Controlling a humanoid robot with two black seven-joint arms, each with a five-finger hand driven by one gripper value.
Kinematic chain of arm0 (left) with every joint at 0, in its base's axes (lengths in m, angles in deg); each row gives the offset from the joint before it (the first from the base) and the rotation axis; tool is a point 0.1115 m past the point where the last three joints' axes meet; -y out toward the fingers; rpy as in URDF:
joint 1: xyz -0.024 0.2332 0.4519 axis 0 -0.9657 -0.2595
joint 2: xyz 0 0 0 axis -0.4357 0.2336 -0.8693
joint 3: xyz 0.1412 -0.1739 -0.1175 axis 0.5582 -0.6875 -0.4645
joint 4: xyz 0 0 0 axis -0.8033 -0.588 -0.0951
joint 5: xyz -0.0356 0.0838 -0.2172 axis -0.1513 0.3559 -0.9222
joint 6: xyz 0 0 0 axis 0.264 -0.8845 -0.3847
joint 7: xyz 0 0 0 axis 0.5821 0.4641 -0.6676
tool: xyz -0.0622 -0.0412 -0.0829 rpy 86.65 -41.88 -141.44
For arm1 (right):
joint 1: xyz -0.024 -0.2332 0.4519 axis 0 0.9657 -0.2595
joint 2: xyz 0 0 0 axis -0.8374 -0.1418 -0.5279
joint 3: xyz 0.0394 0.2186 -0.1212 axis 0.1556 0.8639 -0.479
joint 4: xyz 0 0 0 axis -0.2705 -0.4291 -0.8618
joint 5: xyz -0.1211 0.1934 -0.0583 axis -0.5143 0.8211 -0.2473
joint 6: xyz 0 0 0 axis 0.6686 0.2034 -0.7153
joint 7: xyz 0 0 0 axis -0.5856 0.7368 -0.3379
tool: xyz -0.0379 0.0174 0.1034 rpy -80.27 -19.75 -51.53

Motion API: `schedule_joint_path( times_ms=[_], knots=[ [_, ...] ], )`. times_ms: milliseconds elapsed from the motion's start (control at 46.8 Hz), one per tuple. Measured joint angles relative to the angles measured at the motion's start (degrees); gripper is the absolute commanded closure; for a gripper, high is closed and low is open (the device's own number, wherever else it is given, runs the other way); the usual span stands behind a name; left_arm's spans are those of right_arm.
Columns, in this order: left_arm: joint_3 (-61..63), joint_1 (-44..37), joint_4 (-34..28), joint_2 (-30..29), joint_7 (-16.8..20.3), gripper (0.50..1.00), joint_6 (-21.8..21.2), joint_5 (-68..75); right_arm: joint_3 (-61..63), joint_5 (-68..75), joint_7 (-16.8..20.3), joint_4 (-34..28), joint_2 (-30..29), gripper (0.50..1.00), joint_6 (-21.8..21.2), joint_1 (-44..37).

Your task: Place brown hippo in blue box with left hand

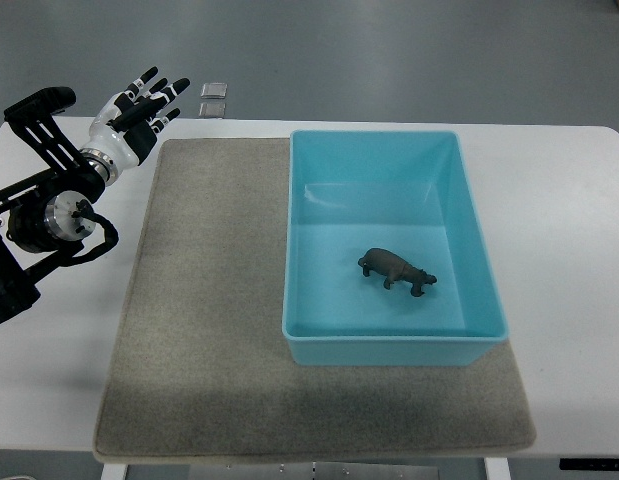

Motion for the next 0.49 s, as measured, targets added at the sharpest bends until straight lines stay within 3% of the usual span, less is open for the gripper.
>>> schedule_joint_path(
  times_ms=[492],
  knots=[
    [-0.8, -1.3, -2.3, 0.9, 4.5, 0.504, 0.5, 1.3, 0.0, 0.0, 0.0, 0.0, 0.0, 0.564, 0.0, 0.0]
  ],
)
